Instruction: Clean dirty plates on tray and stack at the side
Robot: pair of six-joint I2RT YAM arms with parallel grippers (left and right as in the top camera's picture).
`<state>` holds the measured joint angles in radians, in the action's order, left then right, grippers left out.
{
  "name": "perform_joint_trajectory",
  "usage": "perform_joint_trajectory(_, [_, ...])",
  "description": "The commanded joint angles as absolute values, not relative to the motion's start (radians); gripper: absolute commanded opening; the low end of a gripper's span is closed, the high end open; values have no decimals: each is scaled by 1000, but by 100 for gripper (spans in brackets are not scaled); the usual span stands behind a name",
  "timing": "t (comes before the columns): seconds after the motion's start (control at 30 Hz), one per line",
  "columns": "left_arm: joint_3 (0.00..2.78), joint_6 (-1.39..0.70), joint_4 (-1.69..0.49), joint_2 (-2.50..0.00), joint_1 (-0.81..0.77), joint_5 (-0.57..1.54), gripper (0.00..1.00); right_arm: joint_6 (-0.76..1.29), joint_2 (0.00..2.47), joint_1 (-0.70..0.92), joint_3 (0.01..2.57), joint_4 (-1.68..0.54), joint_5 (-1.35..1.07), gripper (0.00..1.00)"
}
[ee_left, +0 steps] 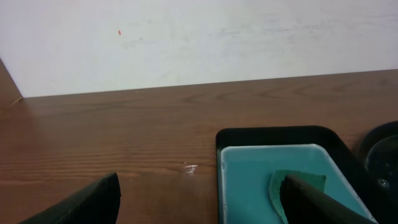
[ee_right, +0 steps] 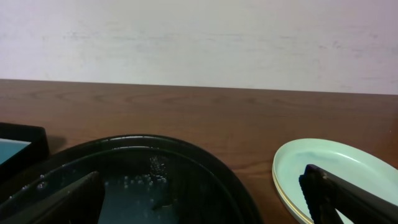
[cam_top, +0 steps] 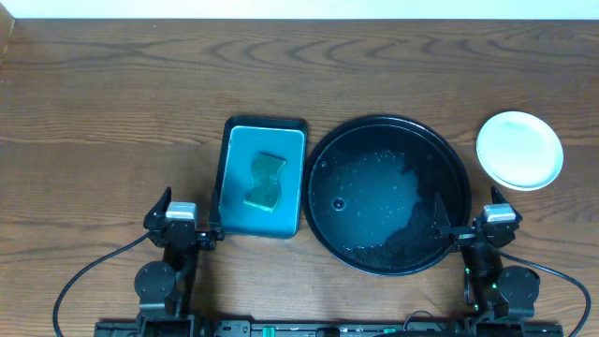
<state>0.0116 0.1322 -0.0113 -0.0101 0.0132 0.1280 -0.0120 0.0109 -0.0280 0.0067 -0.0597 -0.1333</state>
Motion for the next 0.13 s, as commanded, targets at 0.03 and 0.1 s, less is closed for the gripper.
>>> perform_joint_trajectory(0.03, [4,146,-59,-4,19,149,82,-23,5,-19,6,-64,-128,99])
perform_joint_trajectory(0.1, [4,146,-59,-4,19,149,82,-24,5,-19,6,-64,-128,99])
